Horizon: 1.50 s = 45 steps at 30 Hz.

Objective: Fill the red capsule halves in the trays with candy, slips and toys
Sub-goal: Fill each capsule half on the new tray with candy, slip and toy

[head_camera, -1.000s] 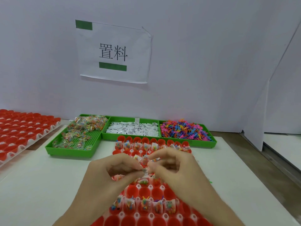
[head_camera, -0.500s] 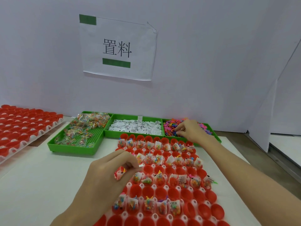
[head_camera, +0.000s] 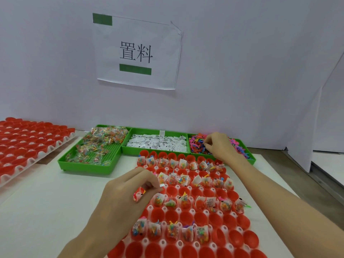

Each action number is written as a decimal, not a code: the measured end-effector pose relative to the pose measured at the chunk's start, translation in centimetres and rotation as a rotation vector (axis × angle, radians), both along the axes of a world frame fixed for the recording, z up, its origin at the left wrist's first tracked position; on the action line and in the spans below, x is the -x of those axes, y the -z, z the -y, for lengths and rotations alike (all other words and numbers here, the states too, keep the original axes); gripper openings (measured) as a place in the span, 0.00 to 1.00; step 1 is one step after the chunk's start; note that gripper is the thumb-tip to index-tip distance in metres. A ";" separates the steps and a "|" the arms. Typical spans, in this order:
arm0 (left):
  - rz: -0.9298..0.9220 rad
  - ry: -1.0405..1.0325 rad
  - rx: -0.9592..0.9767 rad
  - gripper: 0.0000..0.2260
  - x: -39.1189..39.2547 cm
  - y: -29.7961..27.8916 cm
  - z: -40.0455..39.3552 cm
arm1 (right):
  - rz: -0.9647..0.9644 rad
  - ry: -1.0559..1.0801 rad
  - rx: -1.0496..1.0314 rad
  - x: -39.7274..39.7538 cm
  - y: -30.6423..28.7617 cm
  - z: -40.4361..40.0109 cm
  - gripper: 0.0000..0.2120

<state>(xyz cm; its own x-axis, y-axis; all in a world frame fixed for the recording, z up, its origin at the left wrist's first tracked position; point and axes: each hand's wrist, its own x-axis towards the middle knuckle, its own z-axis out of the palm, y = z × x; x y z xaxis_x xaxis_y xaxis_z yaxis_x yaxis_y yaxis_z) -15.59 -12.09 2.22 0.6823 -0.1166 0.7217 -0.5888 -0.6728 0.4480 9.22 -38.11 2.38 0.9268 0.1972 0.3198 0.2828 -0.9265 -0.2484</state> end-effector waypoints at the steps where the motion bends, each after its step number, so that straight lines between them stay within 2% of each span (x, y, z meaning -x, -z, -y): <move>1: 0.002 0.001 -0.001 0.10 0.0 0.1 -0.1 | 0.012 0.019 -0.093 0.2 0.1 0.2 0.07; 7: 0.001 0.008 0.051 0.09 -0.2 0.1 0.0 | -0.021 0.078 -0.626 3.3 -0.8 1.8 0.08; 10: -0.095 0.032 0.211 0.07 0.2 -0.1 0.1 | -0.104 0.010 -0.863 7.2 -1.9 1.8 0.07; 12: -0.206 0.061 0.367 0.09 0.4 -0.3 0.3 | -0.118 -0.062 -0.925 10.8 -2.5 1.5 0.05; 16: -0.334 0.131 0.512 0.11 0.8 -0.9 0.7 | -0.140 -0.215 -0.949 18.4 -2.4 1.0 0.04; 19: -0.400 0.213 0.569 0.11 1.2 -1.0 1.3 | -0.129 -0.274 -0.950 21.9 -1.5 0.5 0.07; 22: -0.427 0.250 0.575 0.10 1.5 -0.9 1.9 | -0.100 -0.296 -0.918 22.9 -1.0 0.5 0.10; 29: -0.433 0.287 0.568 0.09 1.6 -0.4 2.8 | -0.164 -0.338 -0.931 22.7 -1.1 0.8 0.06; 39: -0.379 0.294 0.377 0.07 1.0 -1.0 6.2 | -0.218 -0.428 -0.804 23.5 -1.6 2.1 0.04; 45: -0.423 0.299 0.317 0.07 0.4 -1.8 7.6 | -0.313 -0.434 -0.756 23.2 -2.4 3.8 0.06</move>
